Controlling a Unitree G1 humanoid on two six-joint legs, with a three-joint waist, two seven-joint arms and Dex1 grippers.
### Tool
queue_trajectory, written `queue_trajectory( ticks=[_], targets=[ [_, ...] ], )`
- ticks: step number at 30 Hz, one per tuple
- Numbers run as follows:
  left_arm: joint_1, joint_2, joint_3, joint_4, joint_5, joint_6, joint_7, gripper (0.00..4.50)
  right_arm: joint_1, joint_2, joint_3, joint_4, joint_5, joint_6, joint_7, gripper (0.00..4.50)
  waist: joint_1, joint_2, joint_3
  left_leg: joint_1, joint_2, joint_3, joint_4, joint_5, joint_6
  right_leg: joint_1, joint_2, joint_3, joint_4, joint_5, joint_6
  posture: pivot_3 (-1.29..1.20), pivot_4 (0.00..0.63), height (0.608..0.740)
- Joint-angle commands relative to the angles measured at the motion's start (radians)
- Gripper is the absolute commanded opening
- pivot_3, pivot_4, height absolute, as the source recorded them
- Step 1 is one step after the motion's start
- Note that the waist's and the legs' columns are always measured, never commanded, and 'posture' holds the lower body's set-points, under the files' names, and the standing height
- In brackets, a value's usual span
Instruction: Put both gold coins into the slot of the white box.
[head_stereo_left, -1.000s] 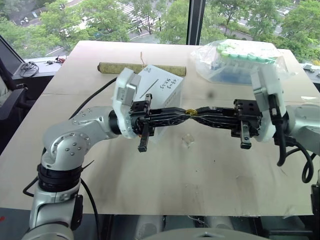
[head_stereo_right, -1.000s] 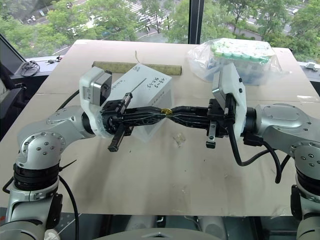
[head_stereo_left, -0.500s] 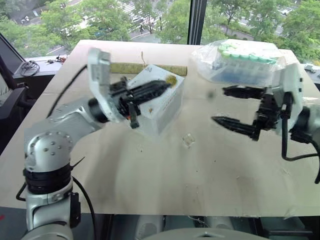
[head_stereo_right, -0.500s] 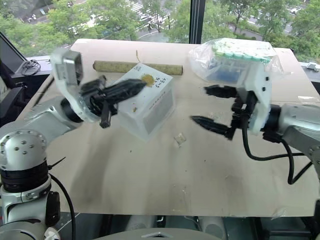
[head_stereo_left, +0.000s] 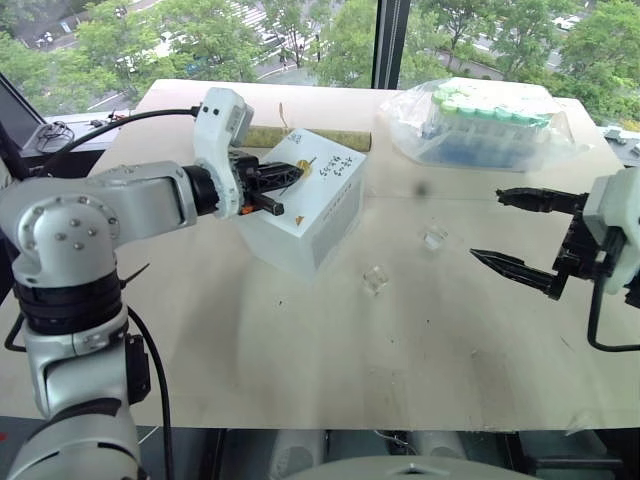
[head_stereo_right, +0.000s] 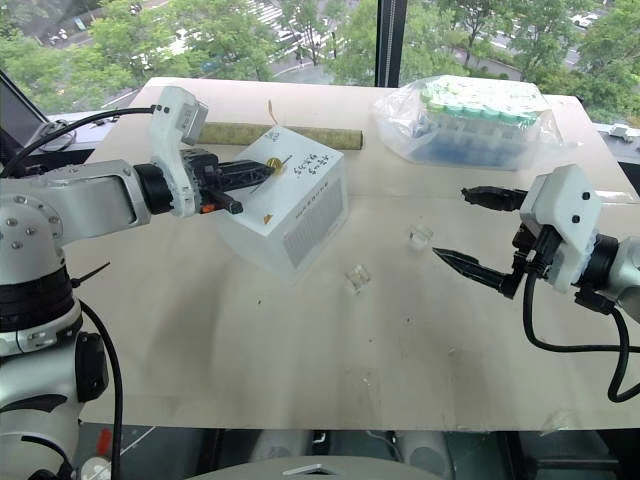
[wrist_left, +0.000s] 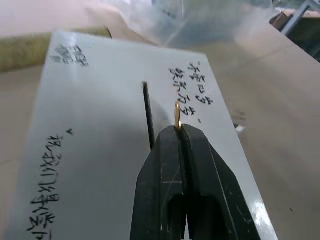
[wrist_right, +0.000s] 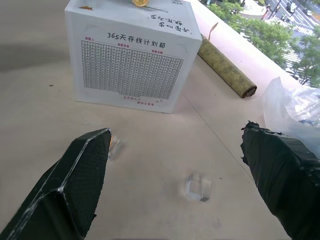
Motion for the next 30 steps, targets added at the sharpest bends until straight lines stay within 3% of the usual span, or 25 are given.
queue_trajectory(
  ticks=[1,11,30],
  targets=[
    [-0.048,0.018,0.018,0.039,0.0,0.068,-0.008,0.0,0.022,0.003,-0.067,-0.043,-0.006,-0.047,0.026,4.47,0.002,0.0,0.0,0.0,0.0,0.0,0.0,0.0,0.0,0.0,0.0,0.0,0.0,0.001,-0.001,0.0,0.15,0.74],
    [-0.069,0.056,-0.036,0.058,0.141,0.055,-0.089,0.0,0.057,0.02,-0.131,-0.072,0.068,-0.046,0.029,4.47,0.002,0.0,0.0,0.001,0.0,0.0,0.001,0.0,0.0,0.0,-0.001,0.0,0.002,0.001,-0.004,0.0,0.15,0.74],
    [-0.033,0.112,-0.177,-0.079,0.36,-0.079,-0.288,0.0,-0.004,0.027,-0.164,-0.075,0.257,-0.047,-0.046,4.47,0.003,0.0,0.0,0.001,0.0,0.0,0.001,0.0,-0.001,0.0,-0.001,0.001,0.003,0.001,-0.004,0.0,0.15,0.74]
  ],
)
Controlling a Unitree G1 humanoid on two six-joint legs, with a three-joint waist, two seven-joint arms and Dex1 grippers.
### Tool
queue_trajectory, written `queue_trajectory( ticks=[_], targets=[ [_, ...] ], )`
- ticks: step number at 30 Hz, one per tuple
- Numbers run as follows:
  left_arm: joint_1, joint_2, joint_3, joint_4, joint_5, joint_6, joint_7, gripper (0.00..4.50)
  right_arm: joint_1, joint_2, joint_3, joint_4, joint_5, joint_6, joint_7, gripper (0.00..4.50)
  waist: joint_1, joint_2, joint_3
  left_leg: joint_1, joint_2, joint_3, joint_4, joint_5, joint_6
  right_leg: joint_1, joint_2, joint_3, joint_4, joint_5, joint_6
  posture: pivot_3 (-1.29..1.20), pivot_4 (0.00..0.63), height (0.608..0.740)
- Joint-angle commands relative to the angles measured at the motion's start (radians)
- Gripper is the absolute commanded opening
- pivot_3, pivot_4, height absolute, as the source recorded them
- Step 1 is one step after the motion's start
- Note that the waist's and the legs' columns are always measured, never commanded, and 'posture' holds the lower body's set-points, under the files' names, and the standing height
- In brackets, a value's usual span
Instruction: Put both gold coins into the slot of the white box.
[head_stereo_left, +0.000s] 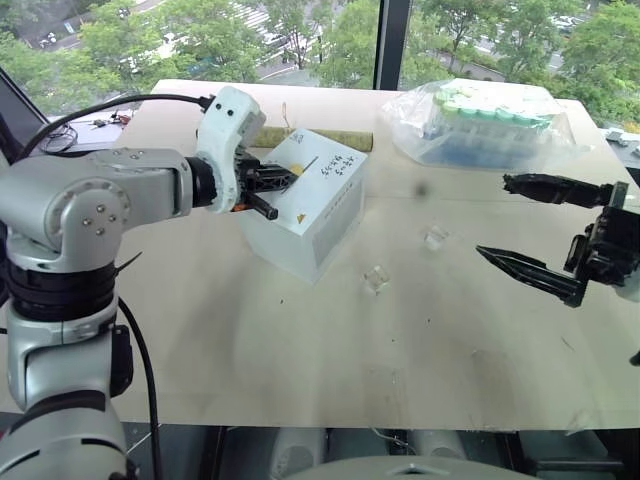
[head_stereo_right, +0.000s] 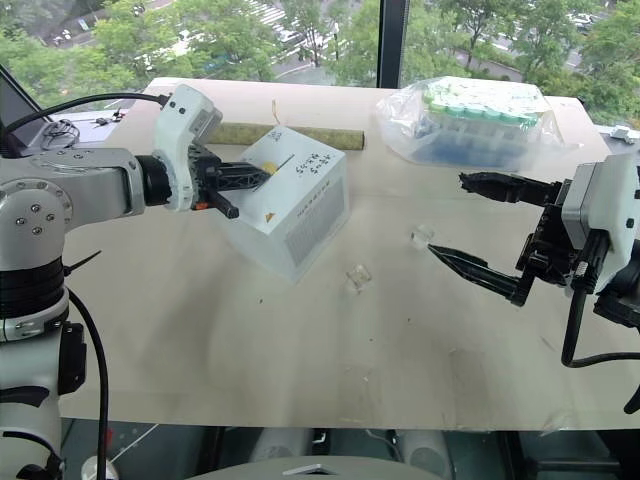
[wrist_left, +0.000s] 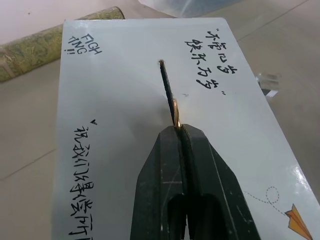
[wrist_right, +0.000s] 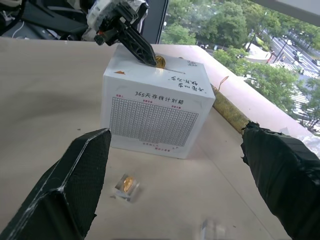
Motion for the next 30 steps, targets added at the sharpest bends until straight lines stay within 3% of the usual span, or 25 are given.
queue_trajectory(
  ticks=[1,4,6,8,11,14,17,21,22,30],
  targets=[
    [0.018,0.012,-0.004,-0.027,0.047,-0.027,-0.024,0.0,-0.017,-0.001,-0.051,-0.025,0.049,-0.016,-0.021,4.47,0.0,0.0,0.0,0.0,0.0,0.0,0.0,0.0,0.0,0.0,0.0,0.0,0.0,0.0,0.0,0.0,0.15,0.74],
    [0.017,-0.008,0.036,-0.032,0.045,-0.037,-0.035,1.34,-0.018,-0.008,-0.05,-0.031,0.07,-0.012,-0.036,4.5,0.0,0.0,0.0,0.0,0.0,0.0,0.0,0.0,0.0,0.0,0.0,0.0,0.0,0.0,0.0,0.0,0.15,0.74],
    [0.023,-0.019,0.095,-0.044,0.013,-0.059,-0.066,1.9,-0.021,-0.012,-0.039,-0.036,0.082,-0.007,-0.049,4.5,0.0,0.0,0.0,0.0,0.0,0.0,0.0,0.0,0.0,0.0,0.0,0.0,0.0,0.0,0.0,0.0,0.15,0.74],
    [0.046,0.0,0.145,-0.044,0.01,-0.115,-0.122,1.9,-0.022,-0.014,-0.001,-0.039,0.07,0.002,-0.064,4.5,-0.003,-0.001,0.001,-0.001,0.001,0.0,0.0,0.0,0.0,0.0,0.0,0.0,0.0,0.0,0.0,0.0,0.15,0.74],
    [0.117,0.025,0.273,-0.053,-0.092,-0.151,-0.267,1.9,-0.023,-0.019,0.159,-0.031,-0.069,0.017,-0.104,4.5,-0.009,-0.001,0.001,-0.001,0.001,0.001,0.0,0.0,0.0,-0.001,0.0,0.0,0.0,0.0,0.0,0.0,0.15,0.74],
    [0.241,0.009,0.392,-0.091,-0.181,-0.215,-0.391,1.9,-0.078,0.026,0.329,-0.004,-0.111,0.103,-0.205,4.5,-0.013,-0.001,0.001,-0.001,0.002,0.001,0.0,0.0,0.0,-0.001,-0.001,0.0,0.0,0.0,0.0,0.0,0.15,0.74],
    [0.398,0.01,0.463,-0.173,-0.178,-0.314,-0.484,1.9,-0.132,0.074,0.52,0.038,-0.238,0.158,-0.265,4.5,-0.019,-0.001,0.001,-0.001,0.002,0.001,0.0,0.0,0.0,-0.001,-0.002,0.0,0.0,0.0,0.0,0.0,0.15,0.74],
    [0.651,0.05,0.512,-0.235,-0.165,-0.4,-0.686,2.0,-0.188,0.202,0.656,0.069,-0.29,0.214,-0.333,3.34,-0.023,-0.001,0.001,-0.001,0.002,0.001,0.001,0.0,0.0,-0.002,-0.003,0.0,0.0,0.0,0.0,0.0,0.15,0.74],
    [0.697,0.052,0.521,-0.24,-0.158,-0.418,-0.703,2.0,-0.199,0.225,0.684,0.078,-0.317,0.222,-0.346,2.78,-0.024,-0.001,0.001,-0.002,0.002,0.002,0.001,0.0,0.0,-0.003,-0.003,0.0,0.0,0.0,0.0,0.0,0.15,0.74],
    [0.969,0.012,0.497,-0.312,-0.01,-0.657,-0.803,2.0,-0.265,0.375,0.791,0.145,-0.411,0.303,-0.402,2.78,-0.018,0.0,0.001,-0.002,0.001,0.002,0.0,0.0,0.0,-0.003,-0.007,-0.001,0.0,0.0,-0.001,0.0,0.15,0.74]
  ],
)
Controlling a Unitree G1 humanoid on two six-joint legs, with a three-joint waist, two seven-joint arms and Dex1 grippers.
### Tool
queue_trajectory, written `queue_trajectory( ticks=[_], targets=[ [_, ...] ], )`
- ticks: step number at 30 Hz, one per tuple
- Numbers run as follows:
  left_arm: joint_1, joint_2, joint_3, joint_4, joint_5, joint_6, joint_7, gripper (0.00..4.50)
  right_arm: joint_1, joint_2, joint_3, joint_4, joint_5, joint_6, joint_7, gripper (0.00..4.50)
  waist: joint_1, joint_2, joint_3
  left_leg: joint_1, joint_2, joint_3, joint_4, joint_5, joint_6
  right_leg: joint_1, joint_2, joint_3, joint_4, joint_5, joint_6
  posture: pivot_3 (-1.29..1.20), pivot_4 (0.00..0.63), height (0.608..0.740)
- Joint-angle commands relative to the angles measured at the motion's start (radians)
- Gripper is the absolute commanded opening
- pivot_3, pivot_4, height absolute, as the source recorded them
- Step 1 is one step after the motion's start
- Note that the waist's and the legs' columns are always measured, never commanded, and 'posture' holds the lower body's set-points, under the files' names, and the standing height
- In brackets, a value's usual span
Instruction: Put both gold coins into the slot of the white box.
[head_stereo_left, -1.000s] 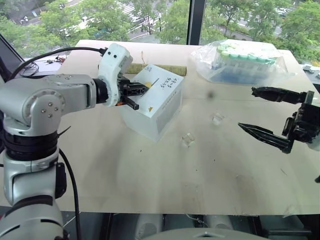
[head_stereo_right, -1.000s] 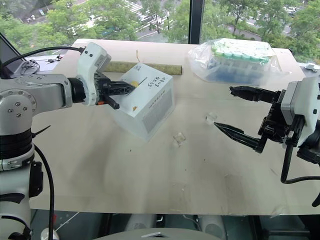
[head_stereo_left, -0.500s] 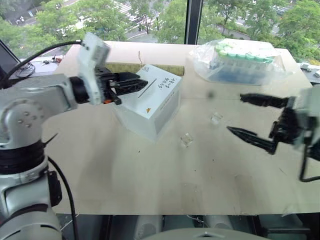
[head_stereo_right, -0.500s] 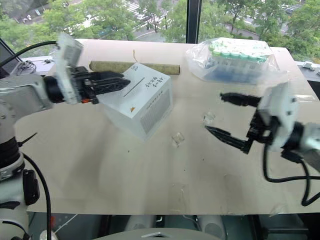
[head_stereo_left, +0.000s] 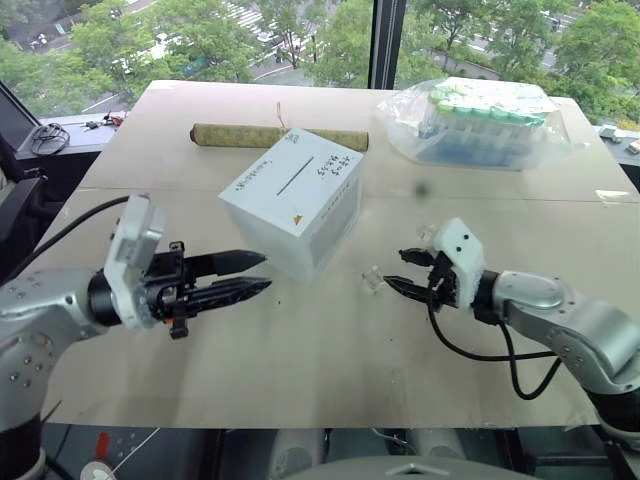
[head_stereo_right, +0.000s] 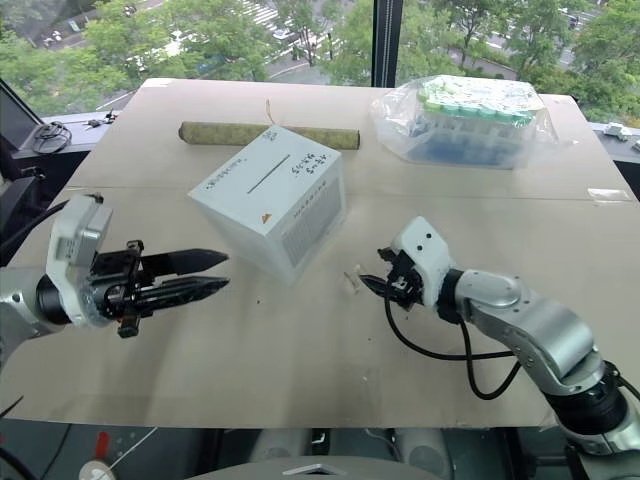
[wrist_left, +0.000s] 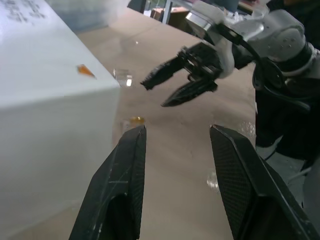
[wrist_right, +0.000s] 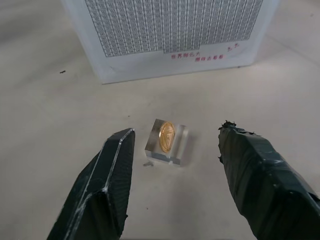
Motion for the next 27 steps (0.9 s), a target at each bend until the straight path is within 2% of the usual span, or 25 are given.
queue_trajectory(
  ticks=[1,9,12,16,27],
  targets=[
    [0.061,-0.02,-0.017,-0.05,0.061,-0.112,-0.025,2.0,-0.024,0.02,0.016,-0.014,-0.036,0.022,-0.005,2.78,0.001,0.0,0.0,0.0,0.0,0.0,0.0,0.0,0.0,-0.001,-0.001,0.0,0.0,0.0,0.0,0.0,0.15,0.74],
    [0.151,-0.057,-0.079,-0.04,0.167,-0.263,-0.022,2.0,-0.059,0.049,0.049,-0.001,-0.096,0.054,0.015,2.78,-0.003,0.0,0.0,-0.001,0.0,0.0,-0.001,0.0,0.0,-0.002,-0.001,0.0,0.0,0.0,0.0,0.0,0.15,0.74],
    [0.142,-0.058,-0.095,-0.043,0.167,-0.268,0.0,2.0,-0.063,0.058,0.059,0.003,-0.111,0.061,0.025,1.86,-0.003,0.0,0.0,-0.001,0.0,0.0,-0.001,0.0,0.0,-0.002,-0.001,-0.001,0.0,0.0,0.0,0.0,0.15,0.74],
    [0.124,-0.05,-0.111,-0.068,0.145,-0.249,0.04,2.0,-0.063,0.069,0.057,-0.001,-0.12,0.067,0.036,0.05,-0.004,0.0,0.0,-0.001,0.0,0.0,-0.001,0.0,0.0,-0.002,0.0,-0.001,0.0,0.0,0.0,0.0,0.15,0.74],
    [0.107,-0.028,-0.112,-0.107,0.1,-0.195,0.104,2.0,-0.096,0.108,0.07,0.012,-0.13,0.104,0.069,0.05,-0.007,0.0,0.0,-0.001,0.0,0.0,-0.002,0.0,0.0,-0.002,0.001,-0.001,0.0,0.0,0.0,0.0,0.15,0.74]
  ],
)
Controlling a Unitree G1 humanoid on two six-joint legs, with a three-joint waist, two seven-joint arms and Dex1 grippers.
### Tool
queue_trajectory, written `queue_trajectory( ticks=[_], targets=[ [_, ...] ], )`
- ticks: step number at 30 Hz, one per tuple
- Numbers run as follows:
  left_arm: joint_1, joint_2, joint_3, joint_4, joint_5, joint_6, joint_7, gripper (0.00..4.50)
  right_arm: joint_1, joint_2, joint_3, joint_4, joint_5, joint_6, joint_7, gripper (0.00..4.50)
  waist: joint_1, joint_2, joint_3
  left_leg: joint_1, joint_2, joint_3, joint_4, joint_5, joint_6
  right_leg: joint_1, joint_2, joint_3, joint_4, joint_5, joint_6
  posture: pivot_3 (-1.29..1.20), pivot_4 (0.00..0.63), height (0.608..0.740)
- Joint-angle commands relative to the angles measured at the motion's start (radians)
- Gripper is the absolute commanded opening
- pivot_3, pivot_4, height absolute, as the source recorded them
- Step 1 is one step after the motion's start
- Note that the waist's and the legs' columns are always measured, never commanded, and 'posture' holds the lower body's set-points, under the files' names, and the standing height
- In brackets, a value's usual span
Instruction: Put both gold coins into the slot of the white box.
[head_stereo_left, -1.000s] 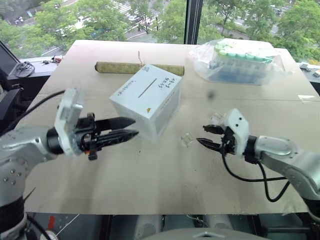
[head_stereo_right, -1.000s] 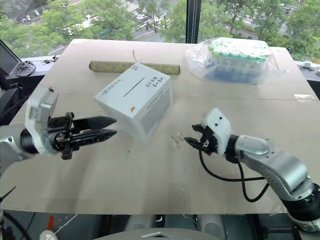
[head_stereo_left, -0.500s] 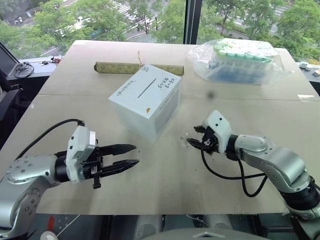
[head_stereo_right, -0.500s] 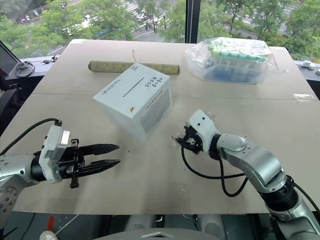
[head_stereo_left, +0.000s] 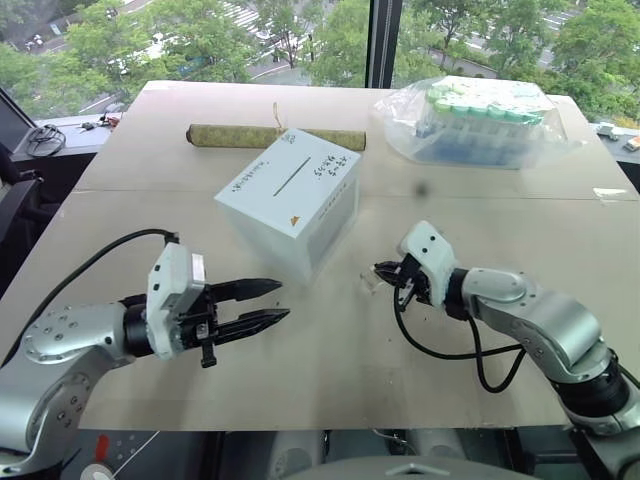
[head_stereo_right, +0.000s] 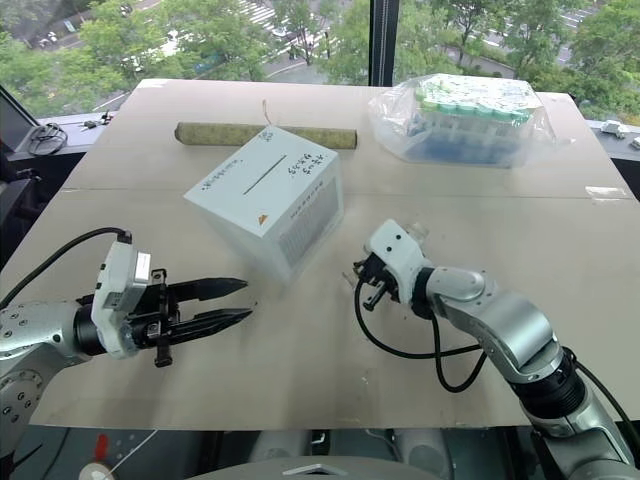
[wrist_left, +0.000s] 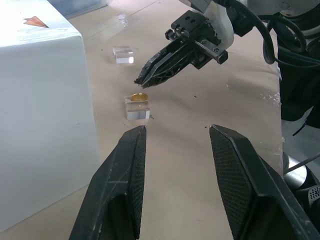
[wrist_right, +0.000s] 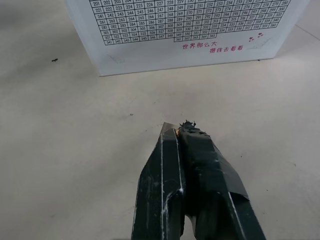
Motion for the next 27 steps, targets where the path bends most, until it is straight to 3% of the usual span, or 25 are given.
queue_trajectory(
  ticks=[1,2,4,7,27],
  targets=[
    [0.0,0.014,0.006,-0.032,-0.02,0.0,0.008,2.0,-0.024,0.015,-0.007,-0.015,0.014,0.012,0.026,0.05,0.0,0.0,0.0,0.0,0.0,0.0,0.0,0.0,0.0,0.0,0.0,0.0,0.0,0.0,0.0,0.0,0.15,0.74],
    [0.002,0.014,0.006,-0.032,-0.019,0.0,0.007,2.0,-0.025,0.018,-0.009,-0.019,0.016,0.016,0.03,0.05,0.0,0.0,0.0,0.0,0.0,0.0,0.0,0.0,0.0,0.0,0.0,0.0,0.0,0.0,0.0,0.0,0.15,0.74],
    [0.008,0.013,0.008,-0.031,-0.017,-0.003,0.005,2.0,-0.024,0.028,-0.016,-0.027,0.017,0.032,0.025,1.01,0.0,0.0,0.0,0.0,0.0,0.0,0.0,0.0,0.0,0.0,0.0,0.0,0.0,0.0,0.0,0.0,0.15,0.74],
    [0.016,0.011,0.008,-0.026,-0.011,-0.01,0.0,2.0,-0.024,0.035,-0.015,-0.035,0.011,0.053,0.014,2.1,0.0,0.0,0.0,0.0,0.0,0.0,0.0,0.0,0.0,0.0,0.0,0.0,0.0,0.0,0.0,0.0,0.15,0.74],
    [0.064,0.0,0.01,0.01,0.02,-0.072,-0.043,2.0,-0.041,0.066,0.011,-0.019,-0.06,0.055,-0.007,2.1,-0.001,0.001,0.0,0.0,0.0,0.001,-0.004,0.0,0.0,-0.002,-0.001,0.0,-0.002,0.0,0.0,0.0,0.15,0.74]
  ],
)
